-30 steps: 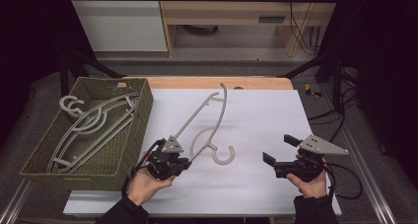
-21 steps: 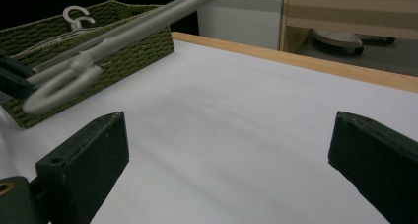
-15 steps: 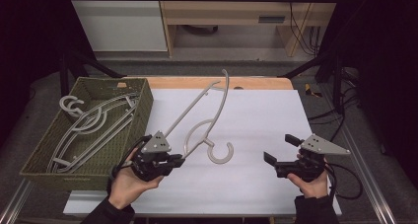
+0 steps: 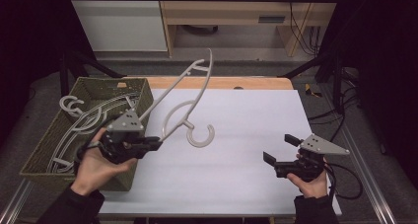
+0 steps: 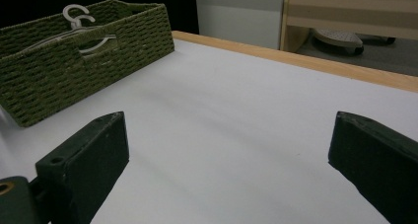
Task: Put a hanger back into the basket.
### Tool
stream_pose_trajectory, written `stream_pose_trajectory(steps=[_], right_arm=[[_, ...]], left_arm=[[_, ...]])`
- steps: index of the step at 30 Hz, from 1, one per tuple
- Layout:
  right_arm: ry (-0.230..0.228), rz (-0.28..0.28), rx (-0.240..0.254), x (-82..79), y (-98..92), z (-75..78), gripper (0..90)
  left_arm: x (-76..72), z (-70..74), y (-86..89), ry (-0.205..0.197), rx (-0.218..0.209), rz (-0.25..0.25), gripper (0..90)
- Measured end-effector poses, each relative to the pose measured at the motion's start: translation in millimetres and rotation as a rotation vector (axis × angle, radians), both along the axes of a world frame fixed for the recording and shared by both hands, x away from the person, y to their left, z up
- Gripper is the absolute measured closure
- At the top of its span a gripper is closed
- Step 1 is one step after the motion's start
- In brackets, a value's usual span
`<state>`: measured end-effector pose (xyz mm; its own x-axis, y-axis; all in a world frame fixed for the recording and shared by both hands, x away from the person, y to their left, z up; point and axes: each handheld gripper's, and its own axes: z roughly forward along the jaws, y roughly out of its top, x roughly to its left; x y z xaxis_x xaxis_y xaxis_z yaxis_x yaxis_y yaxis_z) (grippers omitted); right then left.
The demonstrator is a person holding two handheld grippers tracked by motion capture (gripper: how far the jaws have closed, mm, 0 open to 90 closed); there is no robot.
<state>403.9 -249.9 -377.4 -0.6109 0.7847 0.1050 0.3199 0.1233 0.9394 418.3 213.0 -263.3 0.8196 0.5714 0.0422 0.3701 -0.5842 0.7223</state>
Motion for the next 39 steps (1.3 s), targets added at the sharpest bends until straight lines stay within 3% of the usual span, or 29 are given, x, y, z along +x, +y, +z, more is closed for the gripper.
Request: stream_pose_trajectory(steps=[5,10,13,21,32,39], right_arm=[[0.0,-0.001,0.001,0.2,0.1,-0.1,2.2],[0.0,-0.005,0.001,0.8,0.6,-0.5,2.2],[0.001,0.0,-0.007,1.2,0.8,-1.0,2.2],[0.005,0.0,-0.003,1.8,1.2,-1.8,2.2],[0.01,0.001,-0.009,2.8,1.5,-2.9,2.2],[0.011,-0.006,-0.008,3.2,1.9,-3.3,2.2]], left_arm=[[13.3,12.8,29.7,-0.008,0.019,0.046,82.1],[25.8,11.7,57.6,0.012,0.045,0.102,82.1],[31.3,4.9,71.0,0.038,0.031,0.116,82.1],[39.6,-12.2,100.0,0.078,0.045,0.16,82.1],[44.8,-31.7,137.1,0.13,0.045,0.147,82.0],[43.4,-45.1,157.7,0.165,0.046,0.17,82.0]])
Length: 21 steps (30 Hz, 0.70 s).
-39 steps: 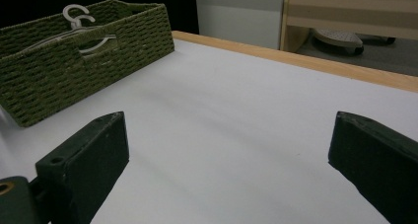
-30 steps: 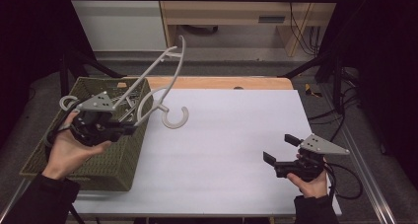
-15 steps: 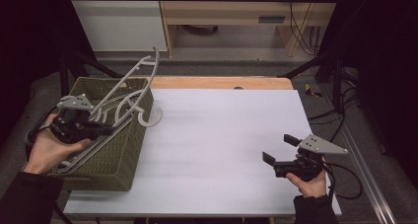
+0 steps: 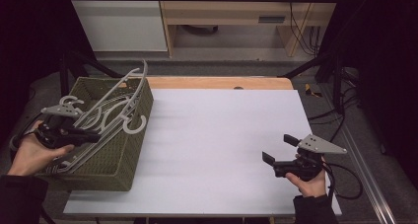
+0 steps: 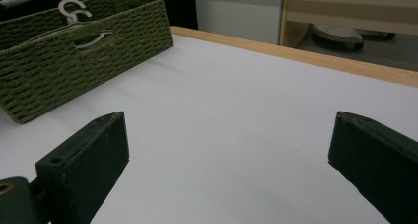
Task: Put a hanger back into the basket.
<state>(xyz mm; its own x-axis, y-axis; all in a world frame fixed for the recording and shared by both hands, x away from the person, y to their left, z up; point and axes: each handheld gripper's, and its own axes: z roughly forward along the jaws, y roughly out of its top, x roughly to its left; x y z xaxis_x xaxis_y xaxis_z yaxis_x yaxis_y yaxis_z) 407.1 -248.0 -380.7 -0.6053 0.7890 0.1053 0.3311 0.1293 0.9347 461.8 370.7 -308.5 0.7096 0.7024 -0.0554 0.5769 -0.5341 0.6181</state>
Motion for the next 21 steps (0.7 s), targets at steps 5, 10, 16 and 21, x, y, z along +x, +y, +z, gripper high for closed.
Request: stream_pose_trajectory(steps=[5,10,16,21], right_arm=[[0.003,0.0,-0.004,0.4,0.7,-0.6,2.2],[0.003,0.0,-0.003,0.3,0.6,-0.6,2.2],[0.003,-0.001,-0.001,0.1,0.4,-0.5,2.2],[0.002,-0.001,-0.002,0.1,0.1,-0.4,2.2]], left_arm=[[-0.4,-9.9,11.3,0.031,0.017,-0.005,82.0],[0.8,-18.0,17.1,0.054,0.026,-0.013,81.9],[5.3,-21.8,20.9,0.072,0.033,-0.019,81.9],[8.9,-28.4,26.1,0.086,0.035,-0.014,81.8]])
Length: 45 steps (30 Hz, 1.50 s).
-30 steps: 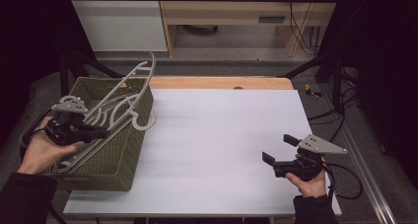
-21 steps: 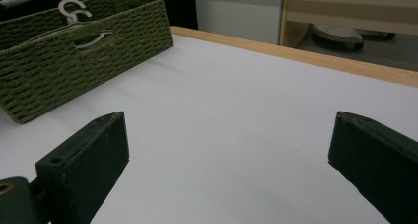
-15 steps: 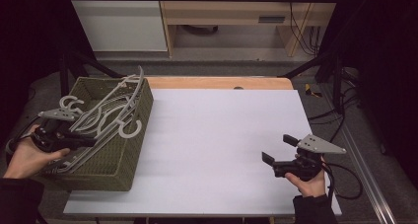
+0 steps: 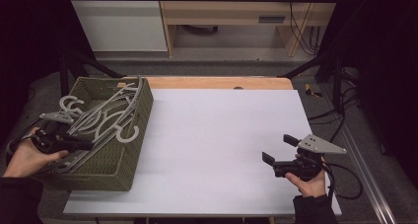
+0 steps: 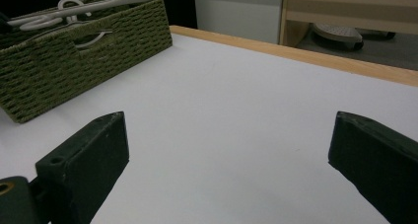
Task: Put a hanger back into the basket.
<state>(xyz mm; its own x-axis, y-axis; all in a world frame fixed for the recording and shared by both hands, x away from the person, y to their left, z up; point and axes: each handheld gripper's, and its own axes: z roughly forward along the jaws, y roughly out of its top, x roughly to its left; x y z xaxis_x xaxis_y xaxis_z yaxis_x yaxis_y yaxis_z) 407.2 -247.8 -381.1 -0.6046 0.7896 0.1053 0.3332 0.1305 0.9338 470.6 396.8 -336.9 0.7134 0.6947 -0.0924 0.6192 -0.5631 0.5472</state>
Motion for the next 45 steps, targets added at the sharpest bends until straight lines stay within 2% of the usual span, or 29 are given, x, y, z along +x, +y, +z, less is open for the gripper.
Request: stream_pose_trajectory(steps=[10,13,16,23,27,28,29,33,37,39,40,42,45], right_arm=[[0.002,0.0,0.004,-0.5,0.4,0.2,2.2],[-0.002,0.002,0.001,-0.3,-0.7,0.3,2.2],[0.0,-0.003,0.003,-0.3,0.4,0.2,2.2],[0.002,0.001,0.0,-0.2,0.5,-0.1,2.2],[0.001,0.0,0.005,-0.5,0.4,0.4,2.2],[-0.001,0.001,0.001,-0.4,0.0,0.4,2.2],[-0.002,0.004,-0.001,-0.4,-0.2,0.4,2.2],[0.001,0.001,0.0,0.1,0.6,-0.2,2.2],[0.003,0.003,0.001,0.0,1.6,-0.3,2.2],[-0.001,0.003,-0.001,0.1,1.0,-0.2,2.2],[0.0,0.003,-0.001,0.0,0.9,-0.2,2.2],[0.001,0.004,-0.001,0.2,1.0,-0.5,2.2],[0.004,0.0,0.001,0.7,2.3,-1.0,2.2]], left_arm=[[1.4,-8.1,0.6,0.014,0.0,0.003,81.7],[1.1,-8.7,2.6,0.019,-0.023,0.013,81.5],[0.1,-8.4,2.6,0.016,-0.029,0.016,81.5],[0.1,0.2,9.4,0.004,-0.065,0.034,81.5],[1.2,-5.3,12.8,0.012,-0.065,0.045,81.3],[2.2,-7.5,14.0,0.017,-0.054,0.044,81.3],[3.1,-10.2,14.8,0.03,-0.061,0.028,81.3],[2.3,-14.1,13.3,0.018,-0.074,0.03,81.4],[0.7,-14.2,18.5,-0.003,-0.097,0.05,81.4],[0.0,-16.5,20.8,-0.023,-0.088,0.085,80.6],[0.0,-17.5,22.7,-0.029,-0.062,0.095,80.0],[-0.7,-20.4,24.2,-0.044,-0.036,0.146,79.7],[-0.7,-21.0,27.8,-0.056,-0.036,0.165,79.2]])
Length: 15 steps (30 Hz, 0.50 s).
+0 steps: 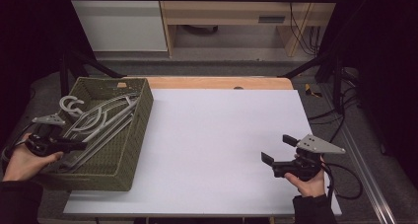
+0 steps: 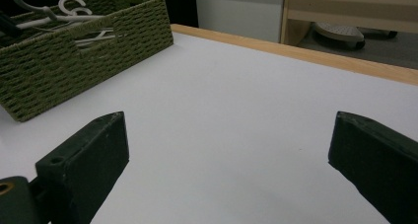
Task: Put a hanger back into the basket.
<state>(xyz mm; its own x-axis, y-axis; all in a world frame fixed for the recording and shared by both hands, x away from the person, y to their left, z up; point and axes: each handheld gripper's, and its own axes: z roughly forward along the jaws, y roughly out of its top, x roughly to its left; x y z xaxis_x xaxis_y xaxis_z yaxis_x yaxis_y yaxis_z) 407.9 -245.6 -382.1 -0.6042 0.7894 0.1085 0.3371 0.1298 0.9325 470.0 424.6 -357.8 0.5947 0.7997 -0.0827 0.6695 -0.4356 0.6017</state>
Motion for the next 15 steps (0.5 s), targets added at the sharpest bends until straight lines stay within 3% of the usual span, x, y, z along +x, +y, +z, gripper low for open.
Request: stream_pose_trajectory(steps=[6,12,15], right_arm=[[0.001,0.003,-0.002,0.2,-0.2,-0.4,2.2],[0.001,0.0,0.002,0.3,-0.5,-0.4,2.2],[0.001,0.002,0.001,0.4,-0.3,-0.5,2.2]], left_arm=[[1.3,-1.6,2.9,-0.01,0.019,0.044,78.1],[2.2,2.2,11.3,-0.057,0.025,0.13,76.4],[3.4,3.1,11.4,-0.091,0.063,0.174,76.0]])
